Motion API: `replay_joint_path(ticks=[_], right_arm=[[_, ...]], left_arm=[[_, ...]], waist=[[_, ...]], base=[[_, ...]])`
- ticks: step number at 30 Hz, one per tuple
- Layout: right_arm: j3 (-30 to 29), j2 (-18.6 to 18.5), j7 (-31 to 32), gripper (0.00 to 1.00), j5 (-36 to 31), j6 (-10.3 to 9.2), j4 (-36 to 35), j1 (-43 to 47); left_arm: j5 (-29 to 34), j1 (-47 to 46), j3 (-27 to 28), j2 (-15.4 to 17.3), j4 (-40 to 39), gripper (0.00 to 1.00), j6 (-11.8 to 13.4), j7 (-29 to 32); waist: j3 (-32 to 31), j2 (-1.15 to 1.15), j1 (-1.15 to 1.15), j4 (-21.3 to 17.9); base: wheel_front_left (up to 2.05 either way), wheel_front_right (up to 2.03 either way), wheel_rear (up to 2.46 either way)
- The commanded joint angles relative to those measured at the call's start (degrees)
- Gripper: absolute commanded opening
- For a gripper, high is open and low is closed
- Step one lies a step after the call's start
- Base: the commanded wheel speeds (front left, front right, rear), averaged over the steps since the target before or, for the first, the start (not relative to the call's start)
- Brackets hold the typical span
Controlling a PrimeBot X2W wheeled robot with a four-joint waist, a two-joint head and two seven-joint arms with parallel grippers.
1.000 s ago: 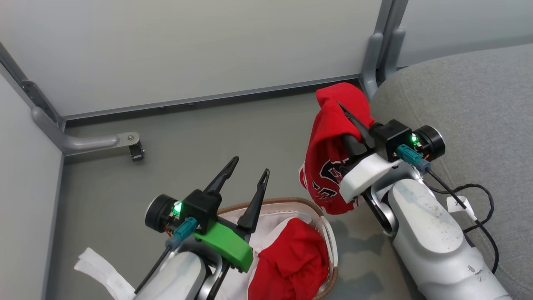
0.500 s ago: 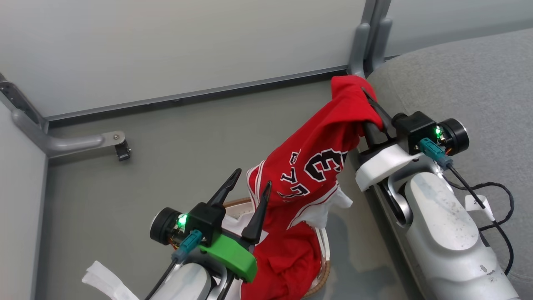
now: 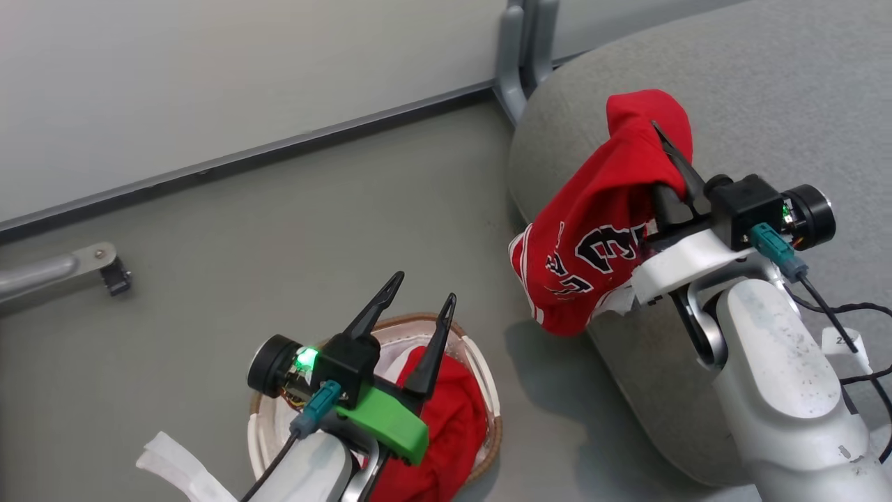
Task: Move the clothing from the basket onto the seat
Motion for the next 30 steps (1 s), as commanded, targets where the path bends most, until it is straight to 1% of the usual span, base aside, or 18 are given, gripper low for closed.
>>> replay_joint_path(ticks=[1, 9, 15, 19, 24, 27, 30], right_arm=[[-0.4, -0.3, -0.1, 0.0, 0.0, -0.06, -0.5, 0.8], [-2.1, 0.2, -0.1, 0.0, 0.4, -0.06, -1.9, 1.2], [-2.8, 0.4, -0.1, 0.0, 0.2, -0.06, -2.6, 1.9], [-2.9, 0.5, -0.1, 0.0, -0.1, -0.06, -2.4, 1.9], [-3.0, -0.5, -0.1, 0.0, -0.9, -0.06, -1.0, -0.4], [-2.1, -2.1, -0.1, 0.0, -1.3, -0.06, 0.5, -3.1], [-1.7, -4.6, -0.1, 0.0, -2.0, -0.07, 2.5, -7.8]], left_arm=[[0.7, -1.3, 0.2, 0.1, 0.2, 1.0, -0.1, -0.2], [2.0, -2.9, -0.6, 0.2, 1.6, 1.0, -1.0, -0.2], [2.5, -3.9, -1.3, 0.4, 2.7, 1.0, -1.5, -0.2], [2.7, -4.3, -1.7, 0.2, 3.1, 1.0, -1.7, -0.2], [3.1, -5.2, -2.4, -0.1, 3.2, 1.0, -2.1, -0.1], [3.5, -5.8, -2.8, -0.3, 2.7, 1.0, -2.2, -0.1], [3.9, -6.2, -3.2, 0.0, 2.3, 1.0, -2.3, -0.1]], waist=[[2.9, 0.0, 0.0, -4.6], [5.9, 0.0, 0.0, -9.8], [7.1, 0.0, 0.0, -11.6], [7.8, 0.0, 0.0, -11.7], [9.0, 0.0, 0.0, -10.4], [9.9, 0.0, 0.0, -9.3], [11.0, 0.0, 0.0, -8.0]], base=[[0.0, 0.0, 0.0], [0.0, 0.0, 0.0], [0.0, 0.0, 0.0], [0.0, 0.0, 0.0], [0.0, 0.0, 0.0], [0.0, 0.0, 0.0], [0.0, 0.0, 0.0]])
